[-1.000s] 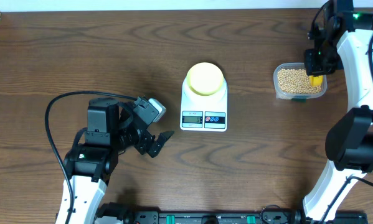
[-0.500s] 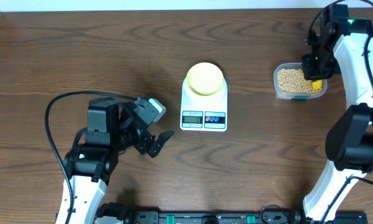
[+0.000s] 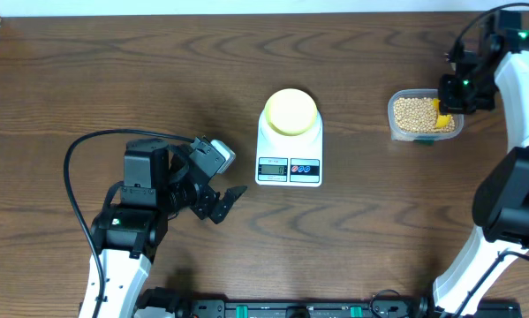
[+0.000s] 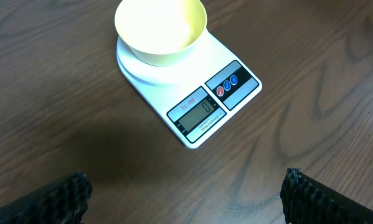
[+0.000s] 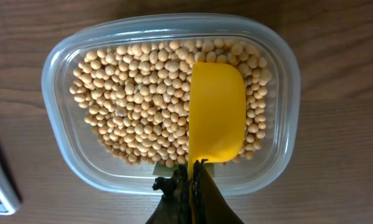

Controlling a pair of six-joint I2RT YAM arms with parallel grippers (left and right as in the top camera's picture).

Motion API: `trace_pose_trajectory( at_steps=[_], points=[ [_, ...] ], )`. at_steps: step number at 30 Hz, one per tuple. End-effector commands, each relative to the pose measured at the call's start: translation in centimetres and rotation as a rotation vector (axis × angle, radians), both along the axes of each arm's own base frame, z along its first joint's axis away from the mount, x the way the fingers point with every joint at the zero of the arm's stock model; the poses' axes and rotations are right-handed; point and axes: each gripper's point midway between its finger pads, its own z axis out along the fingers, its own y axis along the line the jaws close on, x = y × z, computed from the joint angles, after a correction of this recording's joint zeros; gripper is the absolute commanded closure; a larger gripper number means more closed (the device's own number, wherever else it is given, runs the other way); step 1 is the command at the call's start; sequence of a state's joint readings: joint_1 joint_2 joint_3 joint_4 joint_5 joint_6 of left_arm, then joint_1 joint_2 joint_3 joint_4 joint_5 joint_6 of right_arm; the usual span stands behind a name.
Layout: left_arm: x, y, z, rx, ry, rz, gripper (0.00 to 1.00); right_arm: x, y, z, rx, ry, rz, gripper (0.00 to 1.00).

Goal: Scoop item into bowl and weigh 50g on scale
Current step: 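Lower the scoop into the soybeans and drag it to scoop beans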

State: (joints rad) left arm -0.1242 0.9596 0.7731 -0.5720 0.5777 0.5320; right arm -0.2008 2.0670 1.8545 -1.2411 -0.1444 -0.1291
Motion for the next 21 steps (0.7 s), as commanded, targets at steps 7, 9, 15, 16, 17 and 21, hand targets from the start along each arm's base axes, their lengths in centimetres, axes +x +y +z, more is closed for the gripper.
trace_pose_trajectory(
  at_steps=[7,9,15,16,17,21],
  points=[
    [0.2,-0.1,0.5,-0.008,-0.012,-0.007,0.01,0.0,1.8,-0.8,0.220,-0.015,0.049,0.99],
    [0.2,-0.1,0.5,-0.008,-0.012,-0.007,0.01,0.1,2.2,-1.0,0.235,-0.009,0.055,0.99],
    [0.2,-0.1,0.5,-0.008,-0.012,-0.007,0.01,-0.1,2.9,-1.9,0.256,0.020,0.061,0.99],
    [0.2,-0.1,0.5,-0.008,-0.012,-0.007,0.01,-0.1,2.9,-2.0,0.258,0.021,0.060,0.99],
    [0.2,-0.1,0.5,-0.008,-0.012,-0.007,0.01,-0.1,2.9,-2.1,0.261,0.022,0.060,0.99],
    [0.2,-0.1,0.5,-0.008,-0.012,-0.007,0.01,0.1,3.4,-2.2,0.300,0.016,0.078,0.99]
  ],
)
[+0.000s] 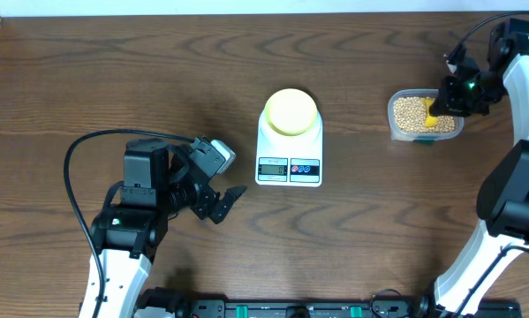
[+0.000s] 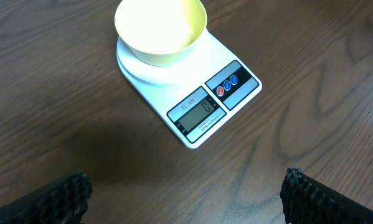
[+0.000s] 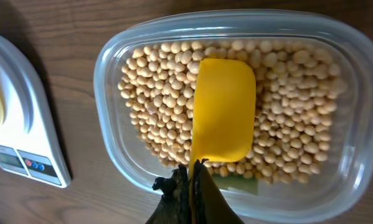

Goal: Scoop item into bowl and weigh 50g on scale
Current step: 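Lower the scoop into the soybeans and drag it to scoop beans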

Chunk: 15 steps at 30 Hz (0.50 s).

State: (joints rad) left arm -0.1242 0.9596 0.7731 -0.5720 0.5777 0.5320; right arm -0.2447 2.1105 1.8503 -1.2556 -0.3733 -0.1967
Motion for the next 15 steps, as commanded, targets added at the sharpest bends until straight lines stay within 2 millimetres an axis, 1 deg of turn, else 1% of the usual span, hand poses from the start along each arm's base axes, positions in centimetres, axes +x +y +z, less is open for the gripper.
trace_pose_trajectory(
  at_steps=[1,9,15],
  points=[
    [0.2,-0.1,0.5,-0.008,-0.012,-0.007,0.01,0.0,1.8,-1.4,0.090,0.014,0.054,0.99],
    [0.2,-0.1,0.5,-0.008,-0.012,-0.007,0.01,0.0,2.6,-3.0,0.154,0.052,0.052,0.99],
    [0.2,-0.1,0.5,-0.008,-0.012,-0.007,0.01,-0.1,2.5,-2.8,0.193,0.049,0.041,0.99]
  ],
)
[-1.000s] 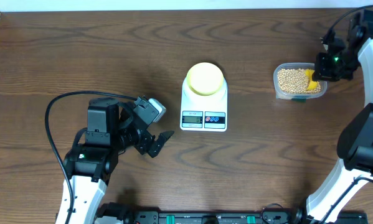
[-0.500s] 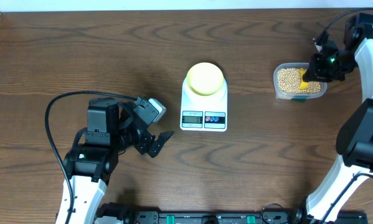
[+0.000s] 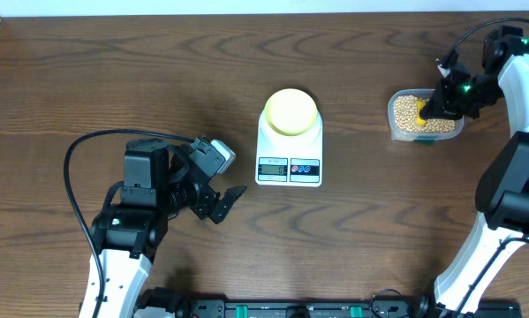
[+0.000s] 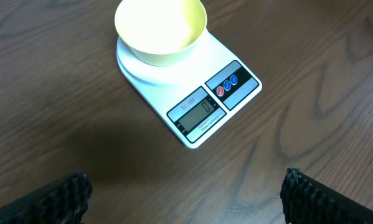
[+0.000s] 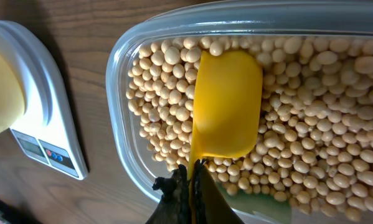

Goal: Scoop item into bowl and weigh 50g on scale
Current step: 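Lower the scoop into the soybeans and drag it to scoop beans, then lift the filled scoop and carry it left toward the bowl on the scale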

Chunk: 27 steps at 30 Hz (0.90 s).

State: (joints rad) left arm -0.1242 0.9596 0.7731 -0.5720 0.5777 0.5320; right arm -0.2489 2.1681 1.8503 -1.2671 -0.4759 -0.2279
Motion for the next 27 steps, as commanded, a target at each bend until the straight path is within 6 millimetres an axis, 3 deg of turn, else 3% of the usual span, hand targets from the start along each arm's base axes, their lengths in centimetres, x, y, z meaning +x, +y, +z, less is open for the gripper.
trace_pose_trajectory(
  at_steps=[1,11,22,27],
  points=[
    [0.2,-0.1,0.5,-0.008,-0.012,-0.007,0.01,-0.2,1.0,-1.0,0.104,0.016,0.012,0.99],
    [0.2,-0.1,0.5,-0.008,-0.012,-0.007,0.01,-0.3,-1.2,1.9,0.351,-0.056,-0.096,0.99],
    [0.2,-0.1,0.5,-0.008,-0.012,-0.007,0.01,-1.1,-5.5,2.8,0.416,-0.082,-0.219,0.99],
    [0.2,-0.1,0.5,-0.008,-0.012,-0.007,0.01,-1.5,-6.3,3.9,0.484,-0.126,-0.232,0.99]
  ],
)
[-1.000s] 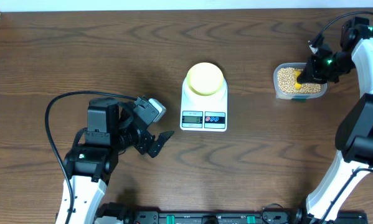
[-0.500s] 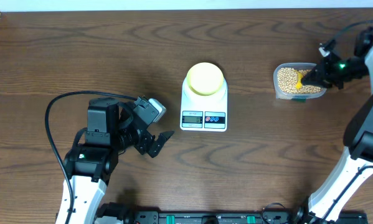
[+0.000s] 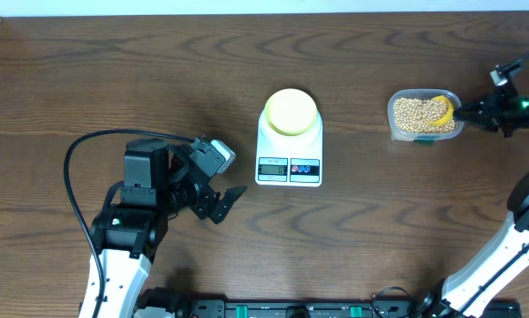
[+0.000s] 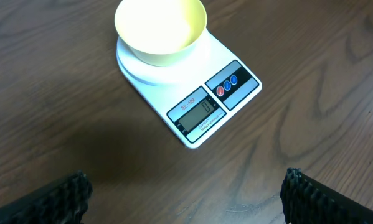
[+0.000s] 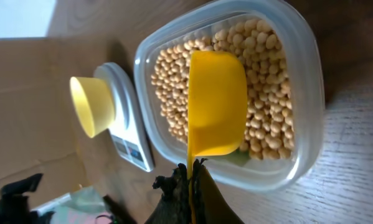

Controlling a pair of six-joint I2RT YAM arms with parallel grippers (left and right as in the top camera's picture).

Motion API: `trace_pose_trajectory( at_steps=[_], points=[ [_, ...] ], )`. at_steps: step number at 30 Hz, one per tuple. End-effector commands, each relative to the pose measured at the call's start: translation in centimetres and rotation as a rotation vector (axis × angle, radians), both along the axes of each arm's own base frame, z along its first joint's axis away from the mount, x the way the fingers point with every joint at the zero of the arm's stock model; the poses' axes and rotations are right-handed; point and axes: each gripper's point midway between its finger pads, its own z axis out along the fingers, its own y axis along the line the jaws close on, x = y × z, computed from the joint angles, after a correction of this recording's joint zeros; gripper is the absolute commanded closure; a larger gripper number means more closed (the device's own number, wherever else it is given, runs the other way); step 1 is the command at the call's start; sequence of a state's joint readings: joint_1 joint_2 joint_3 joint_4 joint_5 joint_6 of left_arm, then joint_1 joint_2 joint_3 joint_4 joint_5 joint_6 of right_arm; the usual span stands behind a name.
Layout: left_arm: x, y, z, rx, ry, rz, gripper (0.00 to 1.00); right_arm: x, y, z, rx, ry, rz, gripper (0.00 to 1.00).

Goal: Scoop item into bowl and weigh 50g on scale
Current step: 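Lift the filled scoop and carry it left toward the bowl on the scale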

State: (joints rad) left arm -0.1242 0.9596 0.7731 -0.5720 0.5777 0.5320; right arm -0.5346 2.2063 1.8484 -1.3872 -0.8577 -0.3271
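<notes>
A yellow bowl stands empty on the white scale, whose display reads 0. At the right a clear tub of soybeans holds the yellow scoop. My right gripper is shut on the scoop's handle, and the scoop lies tipped on its side over the beans at the tub's right end. The right arm reaches in low from the right. My left gripper rests open on the table left of the scale, nothing between its fingers.
A black cable loops around the left arm. The tub's rim stands between the scoop and the table's right side.
The right arm has swung out to the right and tilted low; the scoop has shifted from the tub's middle to its right end and rolled onto its side. The left arm is unchanged.
The scoop, held by my right gripper, first lay flat over the beans near the tub's right side. Then the wrist turned and the scoop sat lower among the beans toward the middle. Now it is tipped at the right end. Bowl stays empty, scale at 0.
</notes>
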Motion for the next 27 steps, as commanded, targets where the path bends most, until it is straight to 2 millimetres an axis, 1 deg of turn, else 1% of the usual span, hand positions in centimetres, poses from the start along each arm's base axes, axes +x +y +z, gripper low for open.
trace_pose_trajectory(
  at_steps=[1,6,11,17,20,24,27],
  points=[
    [0.2,-0.1,0.5,-0.008,-0.012,-0.007,0.01,0.1,-0.1,1.4,0.089,-0.083,-0.010,0.99],
    [0.2,-0.1,0.5,-0.008,-0.012,-0.007,0.01,-0.4,-1.2,1.8,0.117,-0.086,-0.045,0.99],
    [0.2,-0.1,0.5,-0.008,-0.012,-0.007,0.01,-0.8,-1.5,2.7,0.161,-0.112,-0.060,0.99],
    [0.2,-0.1,0.5,-0.008,-0.012,-0.007,0.01,-1.1,-1.1,3.3,0.194,-0.134,-0.048,0.99],
    [0.2,-0.1,0.5,-0.008,-0.012,-0.007,0.01,-0.8,-0.6,4.3,0.234,-0.186,-0.042,0.99],
    [0.2,-0.1,0.5,-0.008,-0.012,-0.007,0.01,-0.7,-0.1,4.7,0.261,-0.188,-0.041,0.99],
    [0.2,-0.1,0.5,-0.008,-0.012,-0.007,0.01,-0.6,0.7,5.4,0.294,-0.204,-0.031,0.99]
  ],
)
